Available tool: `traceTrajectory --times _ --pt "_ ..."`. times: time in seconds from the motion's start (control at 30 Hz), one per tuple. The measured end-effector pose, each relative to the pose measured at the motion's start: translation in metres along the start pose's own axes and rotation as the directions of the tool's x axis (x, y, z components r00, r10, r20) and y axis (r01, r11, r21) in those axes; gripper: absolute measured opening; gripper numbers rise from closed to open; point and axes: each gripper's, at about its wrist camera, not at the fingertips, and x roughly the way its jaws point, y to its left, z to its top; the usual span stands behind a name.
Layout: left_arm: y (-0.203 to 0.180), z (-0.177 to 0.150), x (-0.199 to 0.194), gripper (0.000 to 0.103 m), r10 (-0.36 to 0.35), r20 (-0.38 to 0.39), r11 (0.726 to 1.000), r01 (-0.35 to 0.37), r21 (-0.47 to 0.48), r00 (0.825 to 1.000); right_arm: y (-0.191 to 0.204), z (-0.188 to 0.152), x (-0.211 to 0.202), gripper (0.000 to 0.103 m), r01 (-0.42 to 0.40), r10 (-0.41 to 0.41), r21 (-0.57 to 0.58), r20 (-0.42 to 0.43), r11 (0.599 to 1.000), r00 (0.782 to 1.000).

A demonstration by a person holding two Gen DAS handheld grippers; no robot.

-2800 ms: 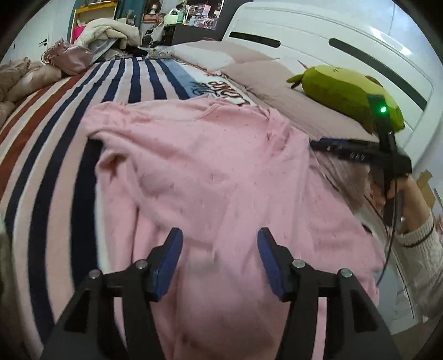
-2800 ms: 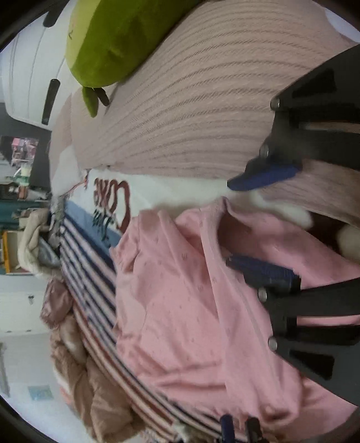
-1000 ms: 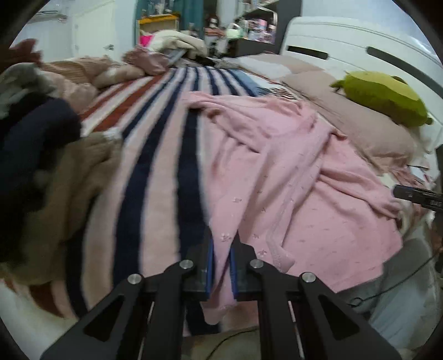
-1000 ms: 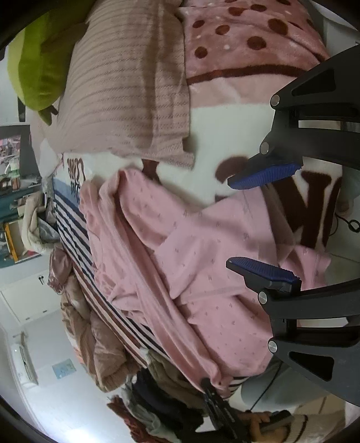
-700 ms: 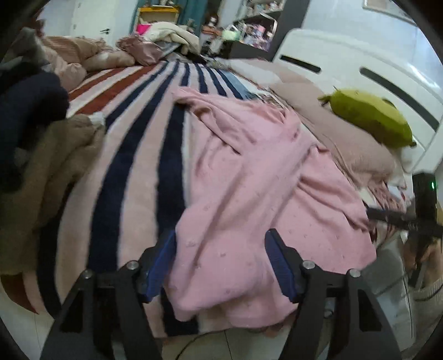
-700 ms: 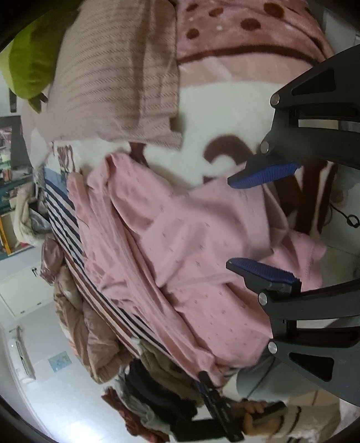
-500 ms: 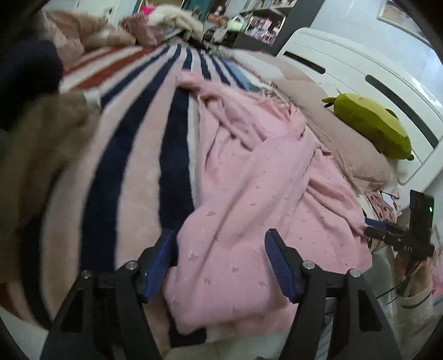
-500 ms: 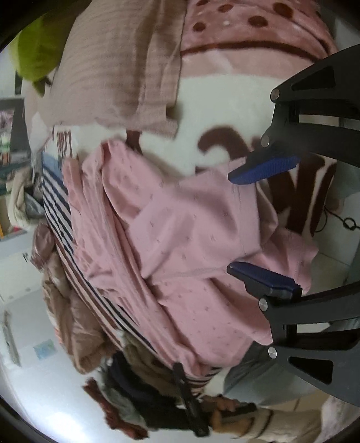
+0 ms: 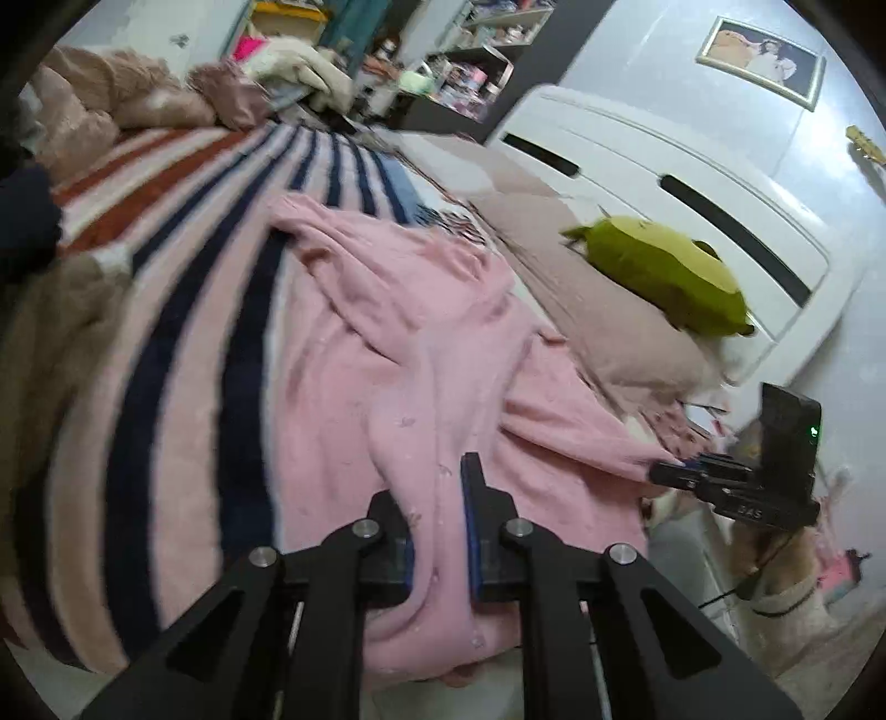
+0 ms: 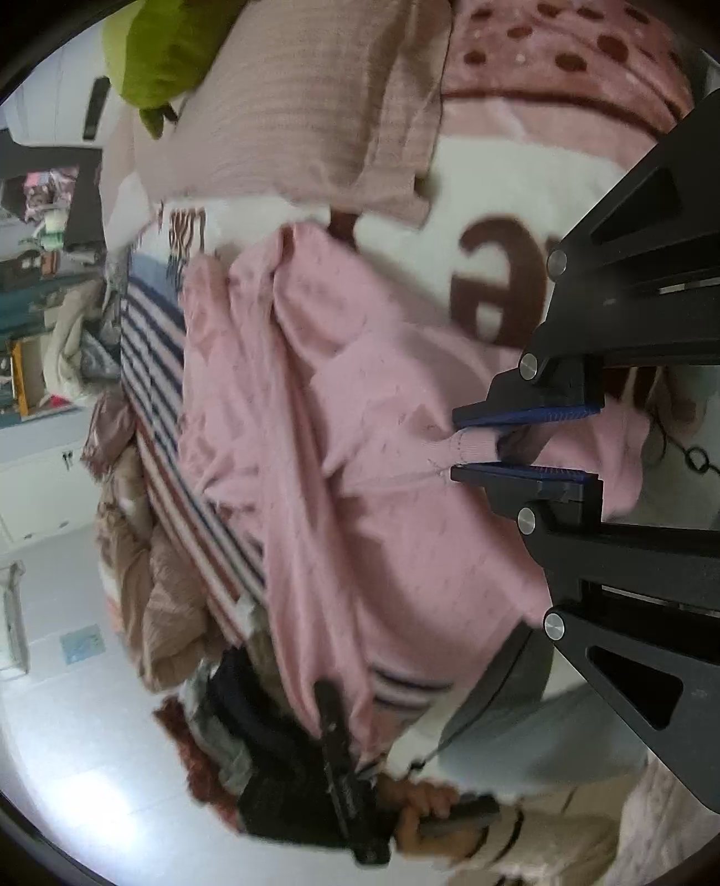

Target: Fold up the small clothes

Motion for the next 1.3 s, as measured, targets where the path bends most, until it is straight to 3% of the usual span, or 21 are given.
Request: traceTrajectory --times 0.1,0.17,0.27,0.33,0.37,0.43,0.5,0.57,0.67,0.77,0.87,0.93,1.0,1.07,1.17,1.3 --pt "0.003 -0.016 0.030 0.011 0.048 -0.102 0.999 -0.048 0.007 0.994 0.010 -0.006 0.019 0.008 -0.009 0.007 -0.026 -0.065 1.000 0.998" --pt "0.014 -0.031 0.048 0.014 0.031 -0.149 0.998 -0.039 -0.045 0.988 0.009 -0.014 0.033 0.010 0.014 -0.016 -0.023 -0.116 1.000 0.993" --pt "0.016 -0.032 0.042 0.023 0.029 -0.136 0.999 -0.034 -0.036 0.990 0.002 -0.020 0.039 0.017 0.017 -0.017 0.000 -0.140 1.000 0.990" --pt "0.012 -0.026 0.025 0.063 0.045 -0.085 0.999 -0.047 -0.022 0.995 -0.004 -0.019 0.028 0.037 0.008 -0.006 0.017 -0.115 1.000 0.993" --pt "0.010 -0.023 0.013 0.069 0.046 -0.036 0.999 -0.046 -0.007 0.998 -0.007 -0.017 0.022 0.042 0.014 -0.012 0.020 -0.094 1.000 0.996" --pt "0.009 -0.013 -0.005 0.071 0.040 0.007 0.999 -0.041 0.019 0.999 -0.014 -0.012 0.007 0.065 0.038 -0.036 0.029 -0.046 0.999 0.998" --pt "0.014 -0.007 -0.008 0.072 0.086 0.016 0.996 -0.086 0.019 0.996 -0.025 -0.008 -0.001 0.079 0.101 -0.100 0.081 -0.012 0.992 0.995" --pt "0.024 -0.004 0.002 0.072 0.115 0.002 0.993 -0.115 0.013 0.993 -0.038 -0.010 0.005 0.079 0.077 -0.075 0.149 -0.023 0.986 0.997" --pt "0.048 -0.010 0.029 0.072 0.084 -0.030 0.994 -0.086 -0.064 0.996 -0.044 -0.016 0.029 0.079 -0.009 0.020 0.172 -0.059 0.985 0.998" --pt "0.053 -0.012 0.055 0.067 0.088 -0.045 0.994 -0.091 -0.058 0.995 -0.036 -0.018 0.051 0.067 -0.058 0.059 0.105 -0.012 0.993 0.998" --pt "0.040 -0.009 0.069 0.053 0.138 -0.057 0.990 -0.139 -0.021 0.989 -0.028 -0.015 0.066 0.049 -0.041 0.040 0.084 0.015 0.996 0.999" --pt "0.034 -0.006 0.073 0.011 0.116 -0.082 0.992 -0.119 -0.030 0.990 -0.021 -0.011 0.070 0.010 -0.021 0.019 0.076 0.022 0.997 1.000" --pt "0.027 -0.008 0.071 0.007 0.086 -0.090 0.996 -0.087 -0.012 0.992 -0.017 -0.007 0.071 0.008 -0.034 0.032 0.086 0.033 0.996 0.999" --pt "0.016 -0.011 0.064 0.006 0.133 -0.054 0.991 -0.131 0.036 0.990 -0.013 -0.007 0.067 0.006 -0.022 0.019 0.066 0.048 0.998 0.999" --pt "0.017 -0.010 0.039 0.006 0.054 0.007 0.998 -0.054 -0.025 0.998 -0.014 -0.009 0.045 0.006 -0.067 0.059 0.081 0.094 0.994 0.994" --pt "0.008 -0.017 0.003 0.006 0.036 0.054 0.999 -0.035 -0.014 0.998 -0.006 -0.012 0.014 0.005 -0.095 0.084 0.067 0.146 0.993 0.986"
